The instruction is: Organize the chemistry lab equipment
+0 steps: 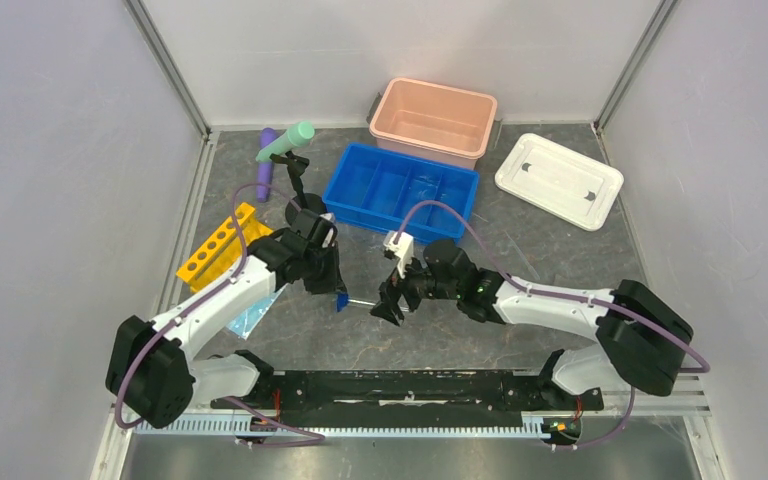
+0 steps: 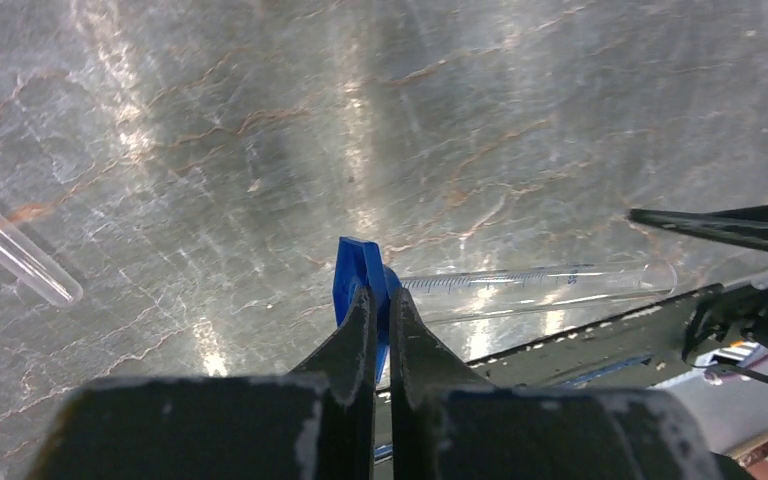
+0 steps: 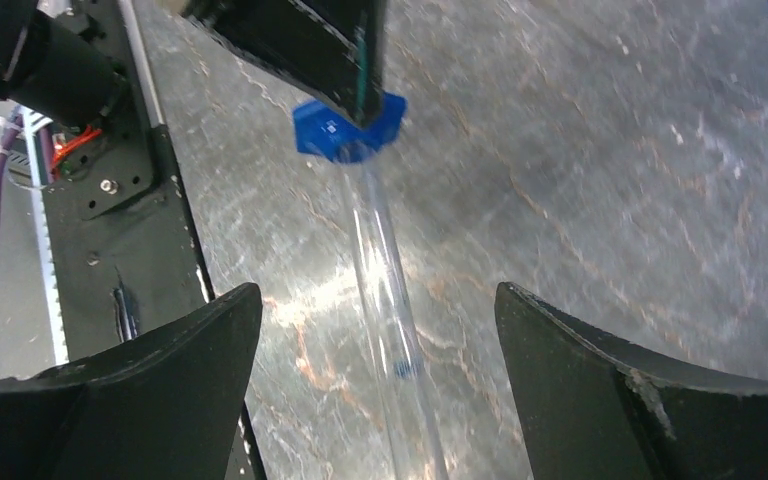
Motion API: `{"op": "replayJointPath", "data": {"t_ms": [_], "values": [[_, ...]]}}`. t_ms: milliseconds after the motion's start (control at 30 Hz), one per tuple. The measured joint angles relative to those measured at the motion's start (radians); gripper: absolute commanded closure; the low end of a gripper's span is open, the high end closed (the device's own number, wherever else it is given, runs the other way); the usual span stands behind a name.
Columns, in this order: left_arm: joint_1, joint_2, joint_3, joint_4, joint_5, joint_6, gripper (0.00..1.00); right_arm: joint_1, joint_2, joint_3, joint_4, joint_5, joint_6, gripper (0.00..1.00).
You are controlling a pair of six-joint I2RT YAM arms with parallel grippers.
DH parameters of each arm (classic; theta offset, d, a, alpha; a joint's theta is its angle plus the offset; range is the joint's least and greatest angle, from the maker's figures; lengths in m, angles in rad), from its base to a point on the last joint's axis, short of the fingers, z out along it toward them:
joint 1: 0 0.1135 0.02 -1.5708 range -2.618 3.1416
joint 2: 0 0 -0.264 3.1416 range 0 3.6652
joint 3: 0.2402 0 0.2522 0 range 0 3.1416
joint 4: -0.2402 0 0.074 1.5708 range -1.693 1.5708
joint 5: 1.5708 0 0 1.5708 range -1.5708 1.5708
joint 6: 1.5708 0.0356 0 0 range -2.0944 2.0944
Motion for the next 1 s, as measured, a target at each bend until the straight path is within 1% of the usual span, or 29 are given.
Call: {"op": "replayJointPath", "data": {"t_ms": [133, 267, 367, 433, 500, 567, 600, 700, 767, 900, 967, 1000], "values": [[-0.005, 0.000, 0.053, -0.005, 0.038, 0.018, 0.97, 0.009, 0.059, 0.068, 0.003, -0.050, -0.031, 0.14], [-0.006, 0.000, 0.080, -0.010, 0.063, 0.027, 0.97, 0.023, 0.100, 0.091, 0.002, -0.073, -0.051, 0.26], [-0.009, 0.003, 0.099, -0.020, 0.078, 0.032, 0.97, 0.028, 0.117, 0.092, -0.005, -0.077, -0.059, 0.40], [-0.011, 0.006, 0.106, -0.027, 0.087, 0.040, 0.96, 0.031, 0.126, 0.092, -0.010, -0.077, -0.064, 0.51], [-0.012, 0.010, 0.110, -0.033, 0.090, 0.045, 0.95, 0.032, 0.130, 0.092, -0.011, -0.077, -0.072, 0.65], [-0.013, 0.015, 0.113, -0.043, 0.094, 0.046, 0.93, 0.033, 0.132, 0.092, -0.011, -0.075, -0.073, 0.73], [-0.014, 0.017, 0.113, -0.050, 0.098, 0.047, 0.91, 0.032, 0.134, 0.092, -0.015, -0.071, -0.076, 0.76], [-0.015, 0.019, 0.114, -0.058, 0.103, 0.046, 0.85, 0.033, 0.134, 0.092, -0.019, -0.069, -0.072, 0.81], [-0.015, 0.019, 0.115, -0.060, 0.103, 0.045, 0.80, 0.034, 0.134, 0.092, -0.018, -0.069, -0.071, 0.83], [-0.015, 0.019, 0.119, -0.062, 0.105, 0.040, 0.62, 0.034, 0.133, 0.079, 0.006, -0.070, -0.065, 0.83], [-0.015, 0.018, 0.130, -0.063, 0.111, 0.035, 0.58, 0.035, 0.131, 0.064, 0.038, -0.070, -0.058, 0.83], [-0.015, 0.017, 0.140, -0.065, 0.113, 0.029, 0.54, 0.035, 0.128, 0.056, 0.053, -0.071, -0.054, 0.83]]}}
